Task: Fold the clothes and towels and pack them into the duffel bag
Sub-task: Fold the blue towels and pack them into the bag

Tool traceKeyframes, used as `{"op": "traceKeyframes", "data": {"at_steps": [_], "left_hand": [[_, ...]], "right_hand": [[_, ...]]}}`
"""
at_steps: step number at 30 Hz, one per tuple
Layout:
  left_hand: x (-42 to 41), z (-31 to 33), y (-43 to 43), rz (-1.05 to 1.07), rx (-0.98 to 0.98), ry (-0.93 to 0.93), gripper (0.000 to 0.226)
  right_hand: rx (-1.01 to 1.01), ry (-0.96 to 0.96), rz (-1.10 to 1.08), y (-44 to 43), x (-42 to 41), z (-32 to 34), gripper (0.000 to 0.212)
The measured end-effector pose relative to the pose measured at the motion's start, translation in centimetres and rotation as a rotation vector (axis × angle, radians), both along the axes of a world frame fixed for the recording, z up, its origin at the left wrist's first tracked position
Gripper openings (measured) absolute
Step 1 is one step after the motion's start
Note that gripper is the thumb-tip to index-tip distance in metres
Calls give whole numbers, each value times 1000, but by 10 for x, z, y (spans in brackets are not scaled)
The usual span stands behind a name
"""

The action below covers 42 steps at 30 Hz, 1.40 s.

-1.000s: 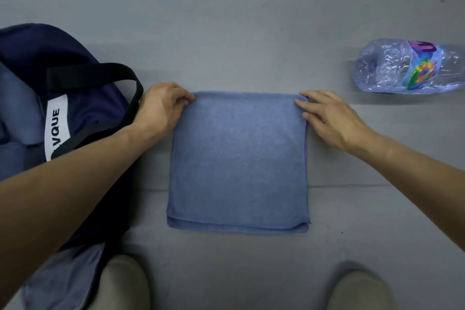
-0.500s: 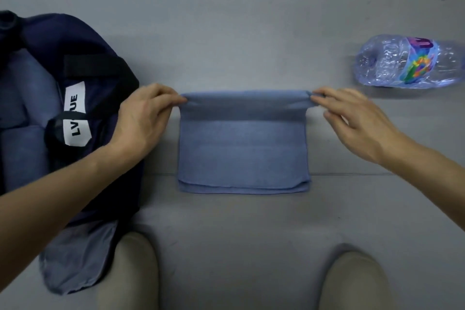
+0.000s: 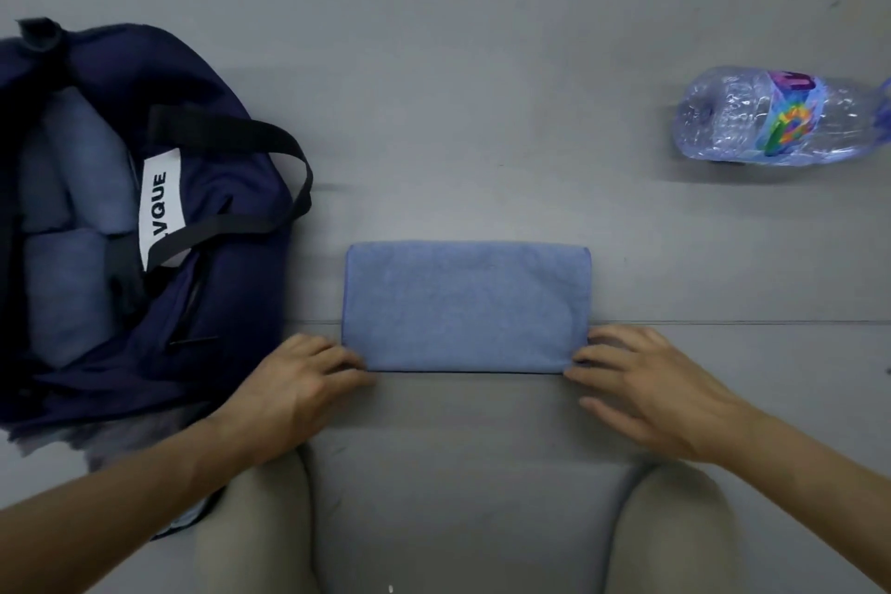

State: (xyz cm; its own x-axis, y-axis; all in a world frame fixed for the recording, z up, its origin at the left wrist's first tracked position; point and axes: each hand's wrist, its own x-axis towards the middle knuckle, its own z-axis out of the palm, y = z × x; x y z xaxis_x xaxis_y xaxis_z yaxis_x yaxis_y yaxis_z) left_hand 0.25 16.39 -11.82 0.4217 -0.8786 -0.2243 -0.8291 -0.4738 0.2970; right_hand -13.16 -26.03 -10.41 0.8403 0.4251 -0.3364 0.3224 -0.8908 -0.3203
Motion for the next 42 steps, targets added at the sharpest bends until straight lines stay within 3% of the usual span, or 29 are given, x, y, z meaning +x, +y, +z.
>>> {"op": "traceKeyframes", "data": {"at_steps": [5, 10, 12, 15, 18, 21, 24, 27, 31, 34, 39, 42], "left_hand": [[0, 4, -46, 233, -81, -43, 37], [-15, -23, -101, 515, 125, 94, 69], [-12, -38, -113, 550, 140, 70, 76], [36, -50, -121, 462, 137, -29, 78], [101, -52, -125, 199, 168, -170, 72], [129, -44, -142, 240, 193, -239, 70], [102, -40, -149, 314, 19, -221, 60], [46, -41, -126, 161, -127, -142, 61], [-16, -39, -88, 43, -24, 19, 77], [-14, -47, -69, 0, 15, 2, 65], [0, -48, -71, -26, 61, 9, 64], [0, -48, -74, 19, 32, 23, 68]], "right_hand": [[36, -131, -12, 17, 48, 0, 41], [-94, -110, 71, 26, 88, -36, 61], [-161, -68, 61, 23, 89, -44, 67], [-191, -78, 8, 30, 86, -47, 72], [-159, -95, -126, 48, 78, -48, 74], [-76, -122, -137, 65, 65, -50, 66], [-47, -194, -38, 78, 48, -46, 55], [-70, -274, 88, 80, 37, -51, 53], [-55, -253, 155, 69, 31, -66, 57], [-21, -272, 146, 64, 40, -65, 62], [39, -337, 93, 65, 56, -66, 53], [93, -399, 36, 74, 64, -60, 32]]}}
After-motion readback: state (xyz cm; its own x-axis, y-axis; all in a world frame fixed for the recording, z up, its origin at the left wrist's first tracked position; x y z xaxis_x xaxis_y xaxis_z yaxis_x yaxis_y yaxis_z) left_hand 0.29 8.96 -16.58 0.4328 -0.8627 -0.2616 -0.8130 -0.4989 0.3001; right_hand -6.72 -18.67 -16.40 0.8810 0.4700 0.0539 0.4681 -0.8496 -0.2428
